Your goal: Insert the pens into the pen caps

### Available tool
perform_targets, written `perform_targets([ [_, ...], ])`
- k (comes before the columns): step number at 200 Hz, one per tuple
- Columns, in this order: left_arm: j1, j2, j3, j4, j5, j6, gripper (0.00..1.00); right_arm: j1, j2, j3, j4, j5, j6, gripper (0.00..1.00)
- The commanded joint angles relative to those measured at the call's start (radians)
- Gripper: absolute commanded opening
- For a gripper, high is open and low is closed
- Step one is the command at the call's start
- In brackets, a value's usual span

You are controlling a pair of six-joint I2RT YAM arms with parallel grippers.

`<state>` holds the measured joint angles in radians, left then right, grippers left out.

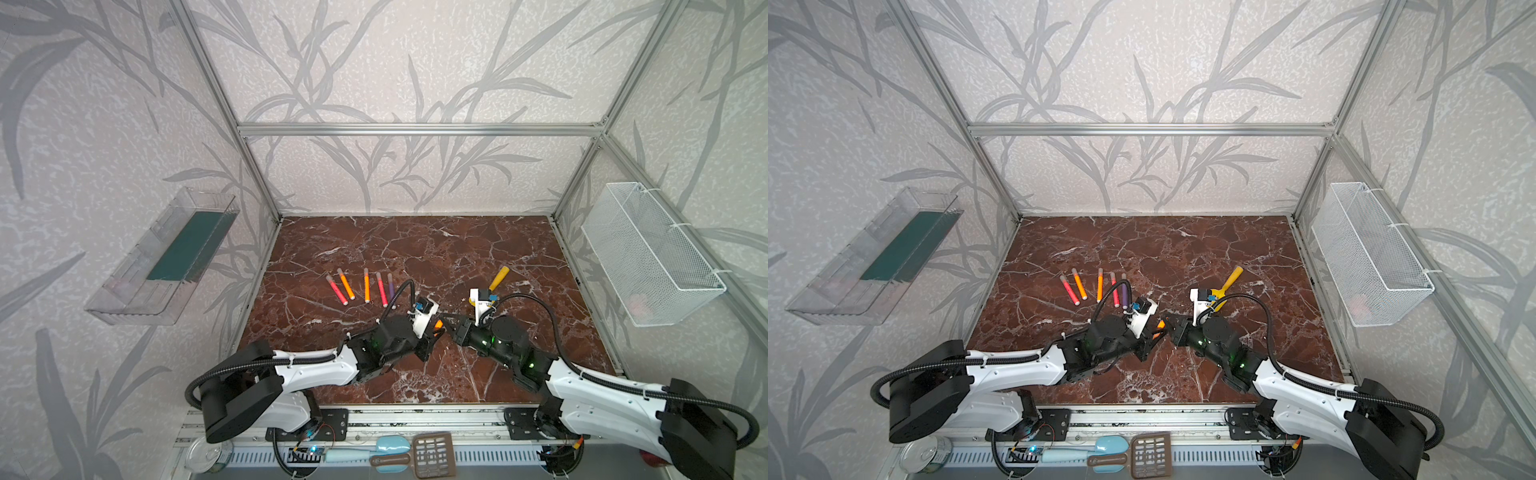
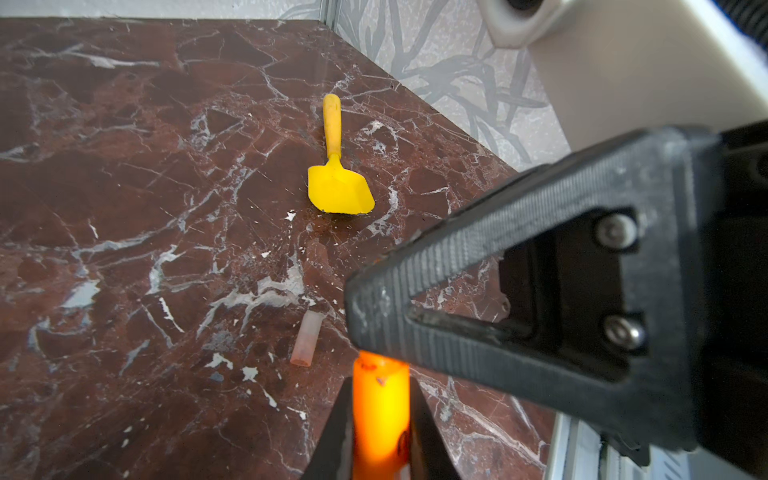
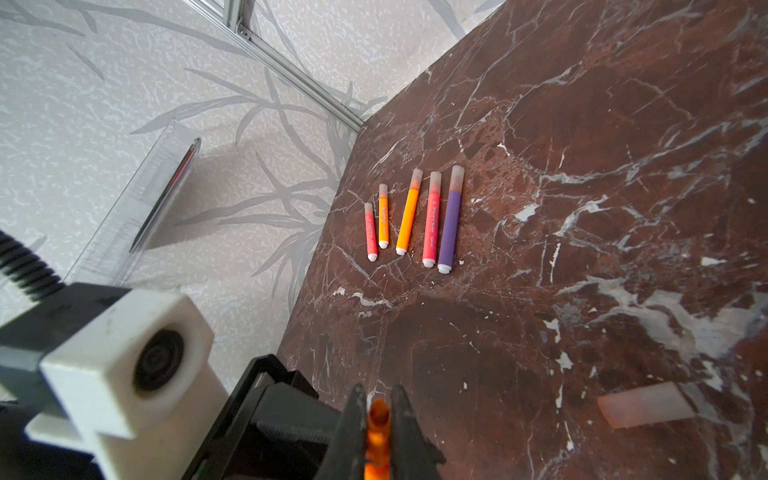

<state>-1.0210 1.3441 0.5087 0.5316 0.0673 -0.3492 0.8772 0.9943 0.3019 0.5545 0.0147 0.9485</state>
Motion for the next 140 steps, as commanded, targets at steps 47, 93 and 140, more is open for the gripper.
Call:
perform_targets([
  [47,0.033,-0.063,-0.030,-0.073,-0.255,-0.081,0.00,0.009,-0.022,0.087,-0.154,0.025,-0.097,0.43],
  [93,0.061,-0.281,-0.159,-0.264,-0.402,-0.189,0.00,0.009,-0.131,0.032,-0.344,0.132,-0.166,0.54],
  [140,0.062,-0.374,-0.191,-0.316,-0.427,-0.244,0.00,0.009,-0.104,-0.014,-0.425,0.190,-0.178,0.54],
])
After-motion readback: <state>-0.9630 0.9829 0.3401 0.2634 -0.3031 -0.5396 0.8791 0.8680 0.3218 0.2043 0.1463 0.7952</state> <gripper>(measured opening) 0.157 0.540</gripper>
